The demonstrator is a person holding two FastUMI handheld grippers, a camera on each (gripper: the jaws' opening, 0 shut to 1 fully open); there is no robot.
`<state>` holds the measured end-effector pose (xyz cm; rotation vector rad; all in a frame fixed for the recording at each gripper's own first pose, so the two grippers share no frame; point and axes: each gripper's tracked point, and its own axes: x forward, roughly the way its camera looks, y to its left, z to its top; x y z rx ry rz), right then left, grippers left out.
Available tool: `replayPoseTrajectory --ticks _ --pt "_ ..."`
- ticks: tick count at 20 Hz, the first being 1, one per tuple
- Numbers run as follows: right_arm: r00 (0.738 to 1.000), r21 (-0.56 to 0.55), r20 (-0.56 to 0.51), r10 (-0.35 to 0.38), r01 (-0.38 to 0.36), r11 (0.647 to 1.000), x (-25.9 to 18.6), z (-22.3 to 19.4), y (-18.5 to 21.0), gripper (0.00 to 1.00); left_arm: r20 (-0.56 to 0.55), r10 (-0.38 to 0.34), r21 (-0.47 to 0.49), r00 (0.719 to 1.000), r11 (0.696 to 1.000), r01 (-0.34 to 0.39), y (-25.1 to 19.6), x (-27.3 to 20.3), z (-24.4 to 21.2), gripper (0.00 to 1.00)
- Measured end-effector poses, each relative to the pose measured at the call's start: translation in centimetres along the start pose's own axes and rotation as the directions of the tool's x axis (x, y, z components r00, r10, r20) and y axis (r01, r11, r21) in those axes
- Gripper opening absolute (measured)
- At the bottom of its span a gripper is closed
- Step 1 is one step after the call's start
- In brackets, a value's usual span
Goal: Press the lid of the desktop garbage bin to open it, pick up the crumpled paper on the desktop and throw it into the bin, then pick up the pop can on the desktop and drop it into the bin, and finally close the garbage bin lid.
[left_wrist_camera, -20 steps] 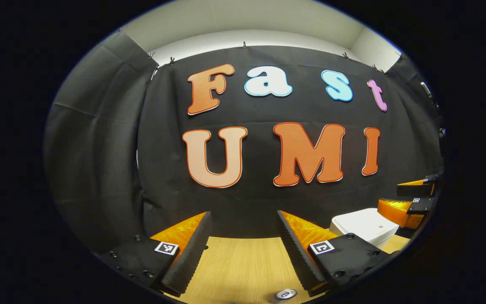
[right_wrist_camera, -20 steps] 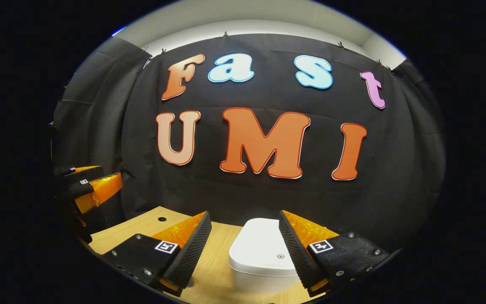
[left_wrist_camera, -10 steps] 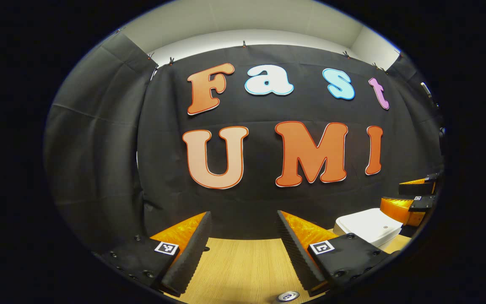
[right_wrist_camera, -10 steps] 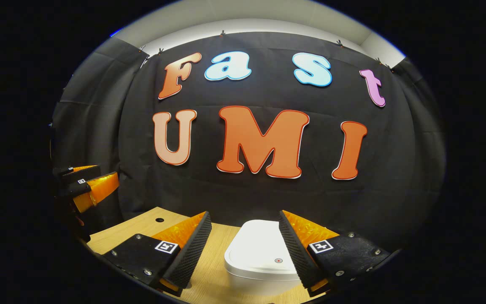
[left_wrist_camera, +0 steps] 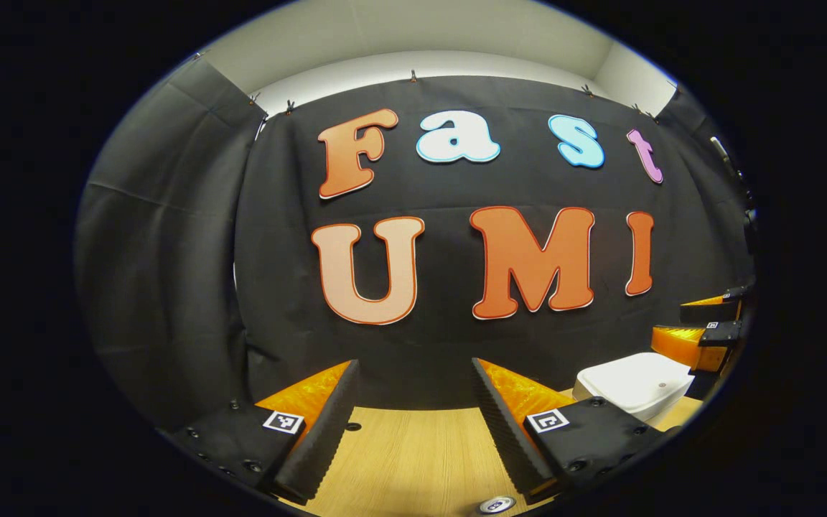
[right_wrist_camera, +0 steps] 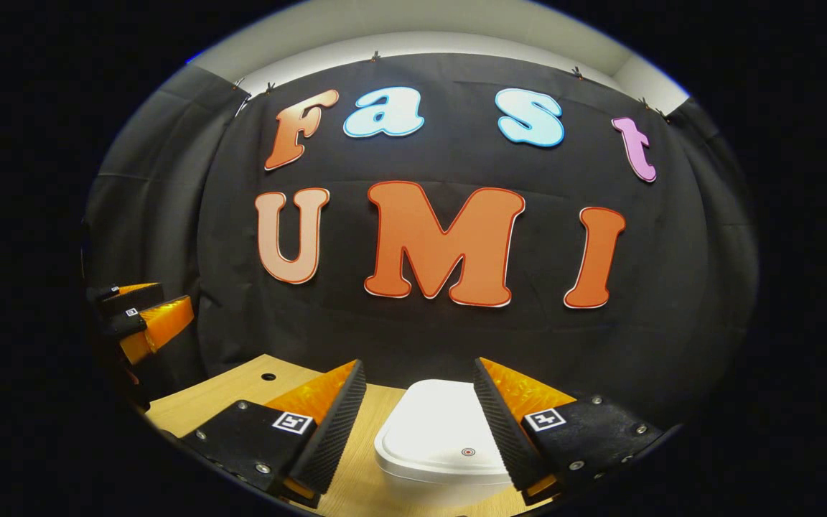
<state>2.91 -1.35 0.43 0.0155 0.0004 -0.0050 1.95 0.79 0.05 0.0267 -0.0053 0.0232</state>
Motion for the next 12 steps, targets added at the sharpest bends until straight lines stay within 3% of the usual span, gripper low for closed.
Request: replayPoseTrajectory --ticks 5,6,7,8,9,10,12 --pt "0.999 0.013 -0.010 0.033 -0.032 0.999 0.1 -0.4 0.1 0.68 -0.014 0.013 -0.001 1.000 1.000 -0.013 0.5 -0.5 -0.5 0.99" --pt "0.999 0.014 -0.013 0.037 -0.037 0.999 0.3 -0.5 0.0 0.51 -0.016 0.017 0.001 1.000 1.000 -0.017 0.5 -0.6 -0.5 0.99" --pt "0.999 0.014 -0.016 0.031 -0.030 0.999 0.4 -0.7 -0.2 0.48 -0.018 0.022 0.002 1.000 1.000 -0.022 0.6 -0.7 -0.6 0.99" --pt "1.000 0.015 -0.020 0.023 -0.023 1.000 0.5 -0.8 -0.5 0.28 -0.019 0.026 0.002 0.999 1.000 -0.026 0.8 -0.8 -0.6 0.99" --pt "1.000 0.018 -0.019 0.019 -0.019 1.000 0.7 -0.9 -0.7 0.24 -0.021 0.029 0.003 0.999 1.000 -0.029 0.9 -1.0 -0.8 0.99" --pt "0.999 0.023 -0.025 0.020 -0.020 1.000 0.8 -1.1 -0.9 0.10 -0.023 0.033 0.005 0.999 0.999 -0.033 1.0 -1.0 -0.8 0.99" --pt "0.998 0.025 -0.053 0.018 -0.017 1.000 1.1 -2.2 -1.4 0.01 -0.029 0.040 0.008 0.999 0.999 -0.040 1.0 -0.8 -0.9 0.99"
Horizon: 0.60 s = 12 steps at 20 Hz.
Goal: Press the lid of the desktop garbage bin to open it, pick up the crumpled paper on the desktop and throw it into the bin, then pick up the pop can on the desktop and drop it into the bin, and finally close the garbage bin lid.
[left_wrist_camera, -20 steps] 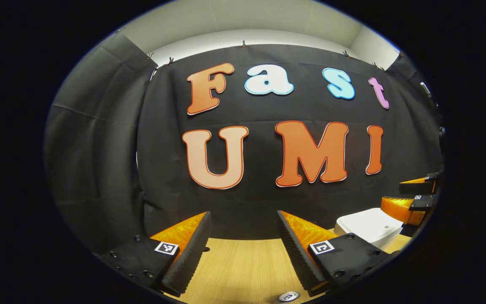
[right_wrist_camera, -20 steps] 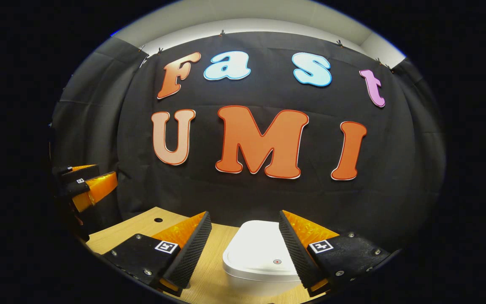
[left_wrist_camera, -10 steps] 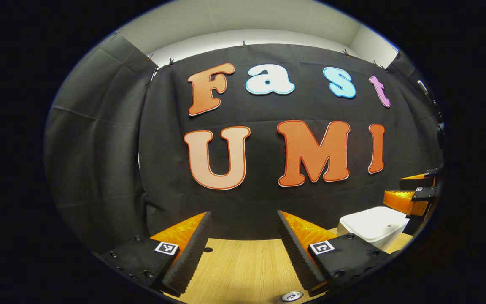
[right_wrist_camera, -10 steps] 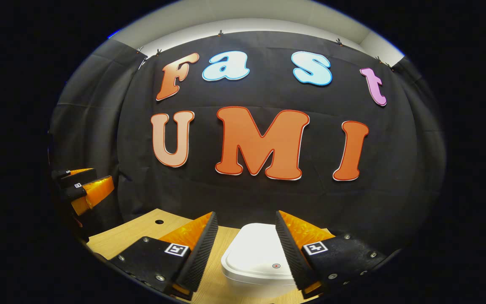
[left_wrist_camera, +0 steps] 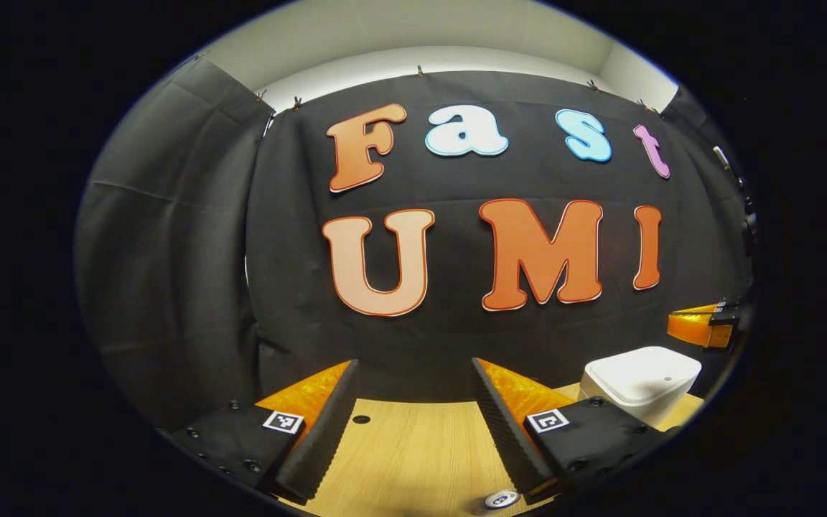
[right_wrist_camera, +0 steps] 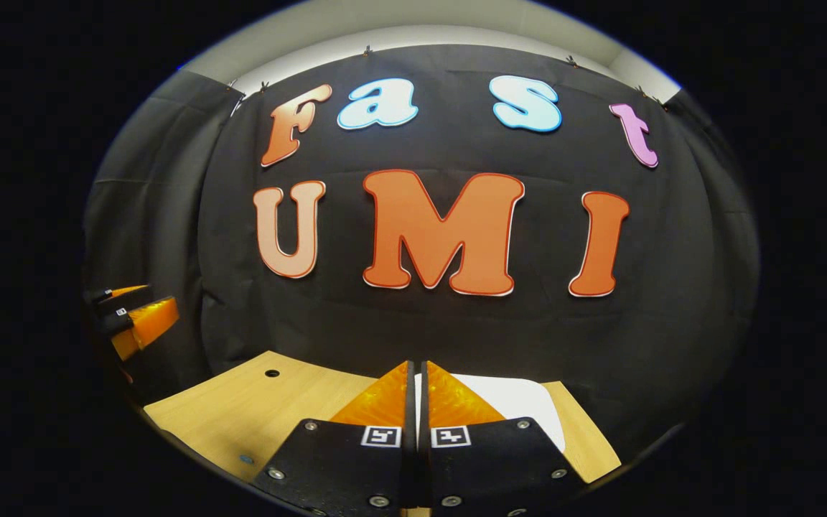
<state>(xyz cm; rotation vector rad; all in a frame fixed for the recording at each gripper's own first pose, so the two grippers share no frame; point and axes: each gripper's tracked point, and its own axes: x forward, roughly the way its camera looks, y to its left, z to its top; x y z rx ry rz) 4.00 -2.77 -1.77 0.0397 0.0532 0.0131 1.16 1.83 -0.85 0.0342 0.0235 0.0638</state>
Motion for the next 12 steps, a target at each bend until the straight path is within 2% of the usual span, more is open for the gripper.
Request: replayPoseTrajectory --ticks 6,12 --pt "0.993 0.015 -0.114 0.011 -0.009 1.000 0.1 -3.9 -1.3 0.01 -0.031 0.006 0.008 0.999 1.000 -0.005 -0.3 -0.2 -0.7 0.99" --pt "0.982 0.044 -0.185 0.036 -0.028 0.999 -0.2 -6.6 -1.7 0.01 -0.041 -0.003 0.019 0.999 1.000 0.004 -1.1 -0.5 -0.8 0.97"
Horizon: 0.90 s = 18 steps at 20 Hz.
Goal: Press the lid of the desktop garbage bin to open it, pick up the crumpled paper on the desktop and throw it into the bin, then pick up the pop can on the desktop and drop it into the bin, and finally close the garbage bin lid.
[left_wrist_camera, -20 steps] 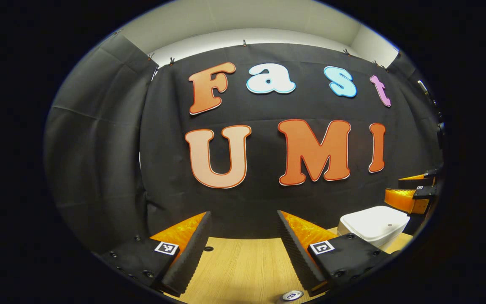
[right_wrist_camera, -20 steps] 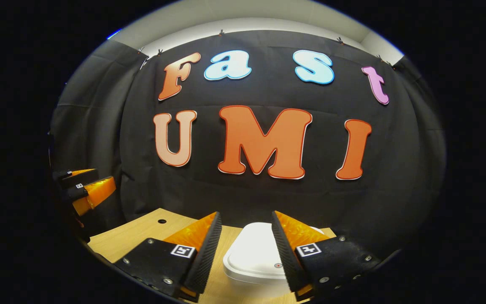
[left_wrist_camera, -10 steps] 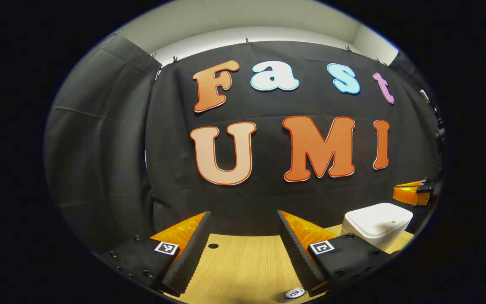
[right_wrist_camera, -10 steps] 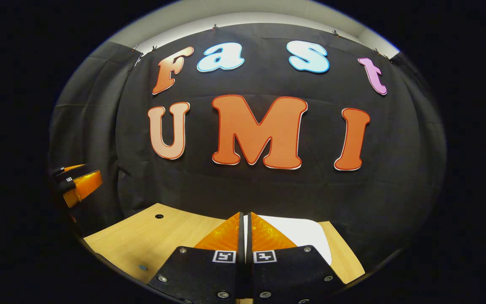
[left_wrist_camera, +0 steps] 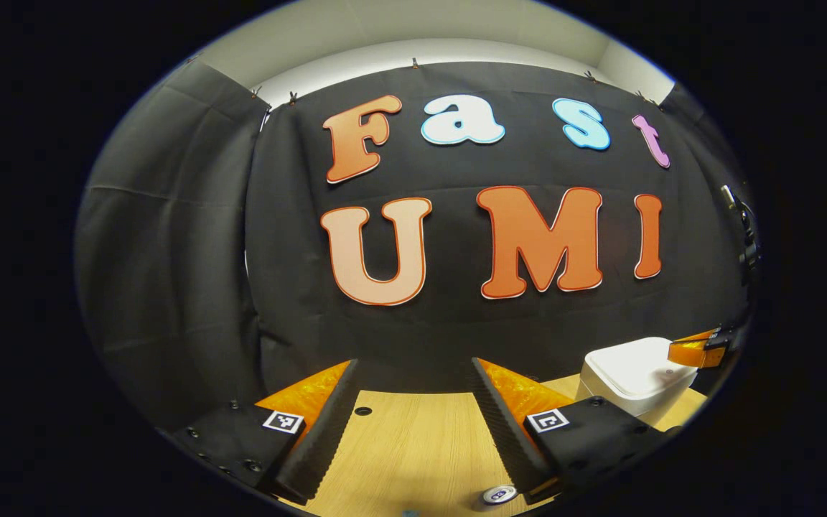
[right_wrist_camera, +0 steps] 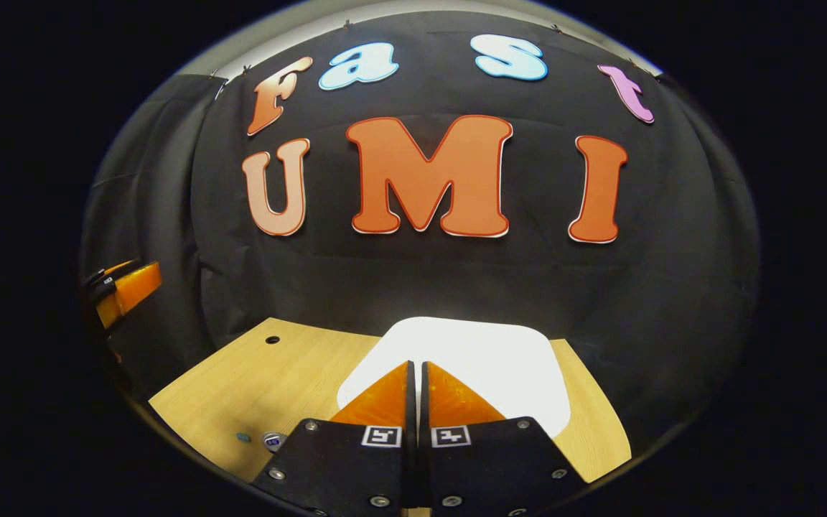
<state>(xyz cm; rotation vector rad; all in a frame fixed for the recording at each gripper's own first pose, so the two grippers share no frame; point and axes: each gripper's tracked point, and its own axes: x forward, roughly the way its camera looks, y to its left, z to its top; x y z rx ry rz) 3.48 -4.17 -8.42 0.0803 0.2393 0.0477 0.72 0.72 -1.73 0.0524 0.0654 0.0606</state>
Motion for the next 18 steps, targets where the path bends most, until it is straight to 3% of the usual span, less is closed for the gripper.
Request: replayPoseTrajectory --ticks 10,15,18 --pt "0.995 -0.044 -0.103 -0.019 0.015 0.999 1.4 -2.8 -1.0 0.01 -0.038 0.012 0.019 0.999 1.000 -0.011 -0.6 -1.1 -1.0 0.99" --pt "0.993 0.045 -0.110 0.039 -0.034 0.998 1.1 -2.9 -1.1 0.01 -0.049 0.021 0.011 0.999 1.000 -0.021 -0.9 -1.5 -1.3 0.99" --pt "0.993 0.039 -0.097 0.064 -0.061 0.997 0.7 -2.8 -1.1 0.01 -0.042 0.018 0.017 0.999 1.000 -0.018 -1.4 -1.8 -1.0 0.97"
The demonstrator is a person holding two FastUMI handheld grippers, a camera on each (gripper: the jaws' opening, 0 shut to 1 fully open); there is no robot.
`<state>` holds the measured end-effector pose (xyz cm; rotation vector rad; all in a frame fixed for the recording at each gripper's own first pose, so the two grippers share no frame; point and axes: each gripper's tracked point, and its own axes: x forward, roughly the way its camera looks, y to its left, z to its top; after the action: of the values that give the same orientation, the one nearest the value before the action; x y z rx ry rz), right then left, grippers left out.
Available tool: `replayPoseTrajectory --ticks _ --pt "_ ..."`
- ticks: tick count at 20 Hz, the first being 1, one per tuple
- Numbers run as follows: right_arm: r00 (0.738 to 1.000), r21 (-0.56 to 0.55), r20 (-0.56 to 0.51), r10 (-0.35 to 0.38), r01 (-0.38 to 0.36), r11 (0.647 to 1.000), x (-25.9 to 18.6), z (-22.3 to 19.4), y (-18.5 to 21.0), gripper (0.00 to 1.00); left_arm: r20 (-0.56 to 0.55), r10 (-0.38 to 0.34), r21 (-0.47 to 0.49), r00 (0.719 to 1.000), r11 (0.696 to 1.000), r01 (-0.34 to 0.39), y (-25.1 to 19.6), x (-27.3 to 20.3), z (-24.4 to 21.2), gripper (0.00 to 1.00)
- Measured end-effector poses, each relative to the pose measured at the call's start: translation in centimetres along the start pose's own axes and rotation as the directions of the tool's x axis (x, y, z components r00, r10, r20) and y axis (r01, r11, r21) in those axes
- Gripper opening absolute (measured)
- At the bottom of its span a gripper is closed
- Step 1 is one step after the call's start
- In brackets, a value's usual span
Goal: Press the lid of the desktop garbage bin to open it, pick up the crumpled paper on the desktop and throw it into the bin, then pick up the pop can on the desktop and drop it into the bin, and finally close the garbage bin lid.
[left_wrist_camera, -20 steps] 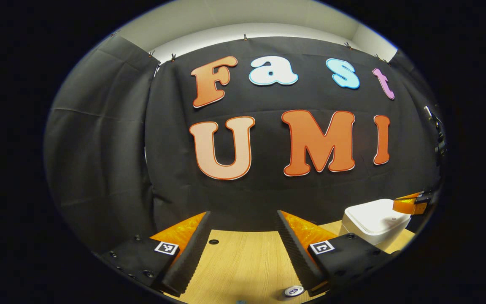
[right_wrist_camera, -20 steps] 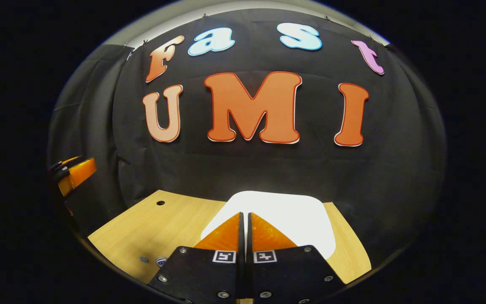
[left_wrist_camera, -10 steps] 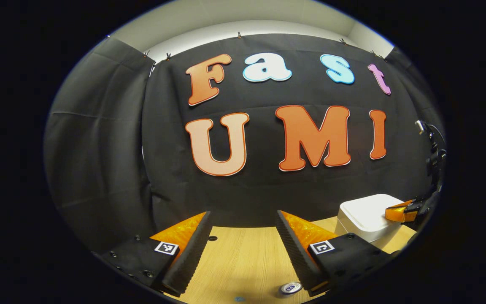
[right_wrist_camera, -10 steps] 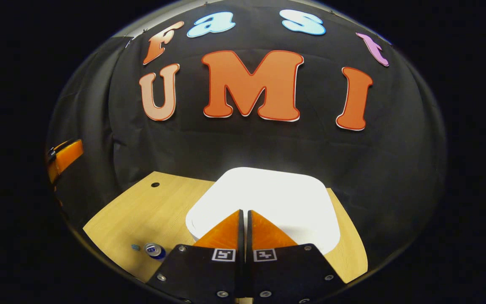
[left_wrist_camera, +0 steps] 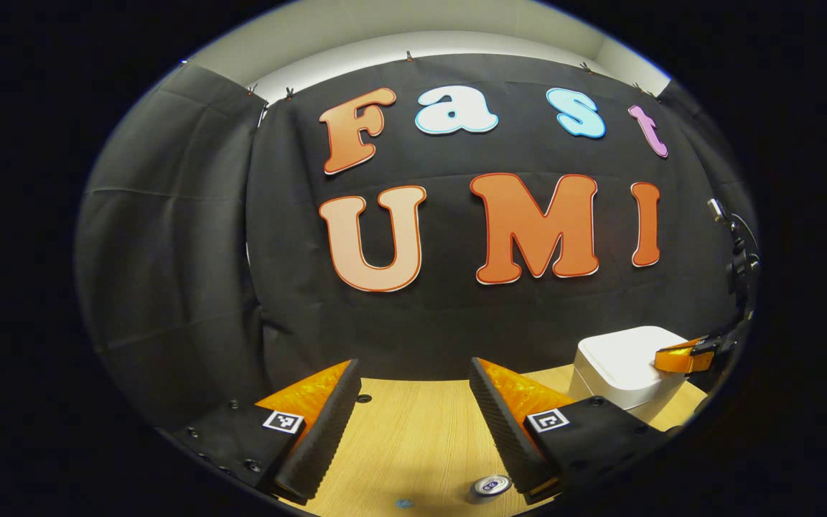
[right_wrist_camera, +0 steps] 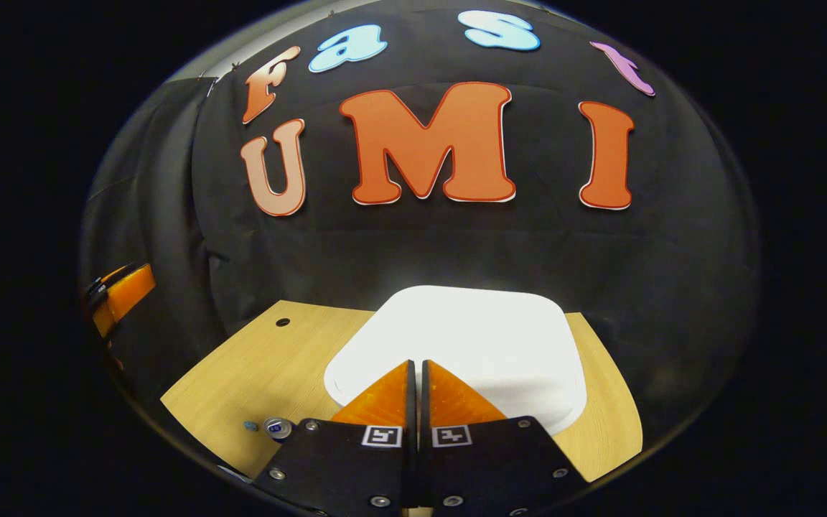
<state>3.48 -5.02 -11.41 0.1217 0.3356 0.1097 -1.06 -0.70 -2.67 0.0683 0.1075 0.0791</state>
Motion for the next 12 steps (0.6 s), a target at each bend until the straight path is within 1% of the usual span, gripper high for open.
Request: replayPoseTrajectory --ticks 3,5,7,8,9,11,12 --pt "0.999 -0.003 0.033 -0.018 0.018 1.000 -0.3 0.4 -0.2 0.01 -0.009 0.001 -0.004 1.000 1.000 -0.001 -0.6 -0.2 -0.4 0.97" --pt "0.998 -0.030 0.063 -0.026 0.028 0.999 -0.6 1.0 -0.5 0.01 -0.014 0.001 -0.001 1.000 1.000 -0.001 -1.2 -0.3 -0.5 0.99" --pt "0.999 -0.069 0.034 -0.042 0.045 0.997 -0.2 0.2 -1.5 0.01 -0.019 0.004 0.002 1.000 1.000 -0.004 -1.7 -0.6 -0.6 0.97" --pt "0.999 -0.071 0.009 -0.034 0.035 0.997 -0.3 -0.2 -1.7 0.01 -0.022 0.007 0.002 1.000 1.000 -0.007 -2.0 -0.7 -0.7 0.99" --pt "0.999 -0.057 0.023 -0.025 0.026 0.998 -0.5 0.5 -1.7 0.01 -0.026 0.011 0.004 1.000 1.000 -0.011 -2.2 -0.8 -0.9 0.99" --pt "1.000 -0.053 -0.008 0.000 0.000 0.999 -0.2 0.3 -1.5 0.01 -0.036 0.020 0.012 0.999 1.000 -0.019 -2.6 -1.4 -1.3 0.99" --pt "0.999 -0.042 -0.039 0.017 -0.019 0.999 0.0 -0.4 -1.5 0.01 -0.044 0.022 0.016 0.999 1.000 -0.022 -2.8 -1.7 -1.6 0.99"
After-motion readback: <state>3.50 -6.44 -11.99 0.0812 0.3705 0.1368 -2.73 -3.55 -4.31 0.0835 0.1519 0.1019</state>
